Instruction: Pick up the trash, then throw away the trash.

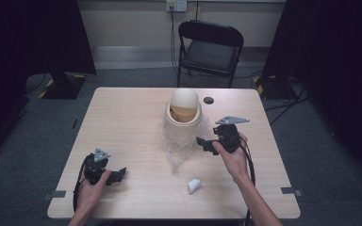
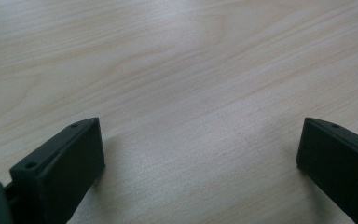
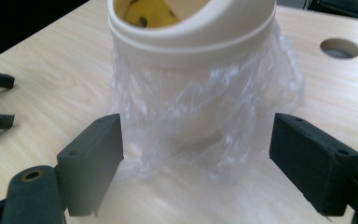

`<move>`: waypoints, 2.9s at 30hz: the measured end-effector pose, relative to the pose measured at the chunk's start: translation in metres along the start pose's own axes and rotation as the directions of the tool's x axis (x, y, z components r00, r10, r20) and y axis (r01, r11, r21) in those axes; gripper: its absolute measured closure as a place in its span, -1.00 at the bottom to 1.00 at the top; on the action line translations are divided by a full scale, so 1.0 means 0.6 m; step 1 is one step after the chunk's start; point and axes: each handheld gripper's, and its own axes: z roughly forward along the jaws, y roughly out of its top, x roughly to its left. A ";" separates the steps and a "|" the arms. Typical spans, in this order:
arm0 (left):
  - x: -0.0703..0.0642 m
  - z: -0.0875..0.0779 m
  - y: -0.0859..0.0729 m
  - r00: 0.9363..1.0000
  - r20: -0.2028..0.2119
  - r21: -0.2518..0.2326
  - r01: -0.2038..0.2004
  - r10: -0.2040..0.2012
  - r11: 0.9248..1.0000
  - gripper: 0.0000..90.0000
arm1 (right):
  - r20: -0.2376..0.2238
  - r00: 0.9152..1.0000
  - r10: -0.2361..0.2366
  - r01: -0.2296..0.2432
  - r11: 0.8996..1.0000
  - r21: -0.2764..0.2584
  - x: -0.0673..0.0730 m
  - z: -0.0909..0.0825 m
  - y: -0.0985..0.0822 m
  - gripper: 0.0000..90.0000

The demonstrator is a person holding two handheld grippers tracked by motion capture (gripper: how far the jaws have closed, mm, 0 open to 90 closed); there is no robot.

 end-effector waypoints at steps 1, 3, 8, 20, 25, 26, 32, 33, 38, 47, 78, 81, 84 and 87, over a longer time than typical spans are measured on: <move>0.000 0.000 0.000 1.000 0.000 0.000 0.000 0.000 1.000 -1.00 | -0.006 1.000 0.002 -0.002 1.000 0.010 0.001 0.000 -0.005 -0.62; 0.000 0.000 0.000 1.000 0.000 -0.001 0.000 0.000 1.000 -1.00 | -0.011 1.000 0.003 -0.003 1.000 0.019 0.002 -0.001 -0.018 -0.61; 0.000 0.000 0.000 1.000 0.000 0.000 -0.001 0.001 1.000 -1.00 | -0.034 0.999 0.006 -0.004 1.000 0.031 0.010 -0.005 -0.046 -0.59; 0.000 0.000 0.000 1.000 0.000 0.000 0.000 0.000 1.000 -0.99 | -0.111 0.994 -0.006 0.016 0.996 0.091 0.044 -0.009 -0.119 -0.37; 0.000 0.000 0.000 1.000 0.000 0.000 0.000 0.000 1.000 -1.00 | -0.160 0.987 -0.031 0.050 0.992 0.117 0.064 -0.013 -0.145 -0.28; 0.000 0.000 0.000 1.000 0.000 0.000 0.000 0.000 1.000 -0.99 | -0.170 0.985 -0.040 0.061 0.991 0.120 0.067 -0.014 -0.150 -0.27; 0.000 0.000 0.000 1.000 0.000 0.000 0.000 0.000 1.000 -1.00 | -0.212 0.975 -0.064 0.096 0.985 0.143 0.091 -0.013 -0.175 -0.20; 0.000 0.000 0.000 1.000 0.002 -0.002 0.000 0.000 1.000 -0.99 | -0.218 0.973 -0.071 0.104 0.984 0.146 0.094 -0.010 -0.177 -0.18; 0.000 0.000 0.000 1.000 0.000 0.000 0.000 0.000 1.000 -1.00 | -0.227 0.970 -0.083 0.124 0.977 0.173 0.102 0.001 -0.187 -0.12; 0.000 0.000 0.000 1.000 0.001 -0.001 0.000 0.000 1.000 -1.00 | -0.210 0.973 -0.095 0.133 0.975 0.178 0.099 0.008 -0.201 0.16; 0.000 0.000 0.000 1.000 0.000 0.000 0.000 0.000 1.000 -1.00 | -0.195 0.980 -0.028 0.051 0.993 0.111 0.077 0.006 -0.155 0.45; 0.000 0.000 0.000 1.000 0.000 0.000 0.000 0.000 1.000 -1.00 | -0.195 0.980 -0.029 0.049 0.994 0.098 0.076 0.007 -0.144 0.46; 0.000 0.000 0.000 1.000 0.000 0.000 0.000 0.000 1.000 -0.99 | -0.195 0.980 -0.031 0.046 0.996 0.071 0.075 0.007 -0.125 0.46; 0.000 0.000 0.000 1.000 0.000 0.000 0.000 0.000 1.000 -1.00 | -0.192 0.981 -0.034 0.046 0.997 0.057 0.075 0.006 -0.111 0.46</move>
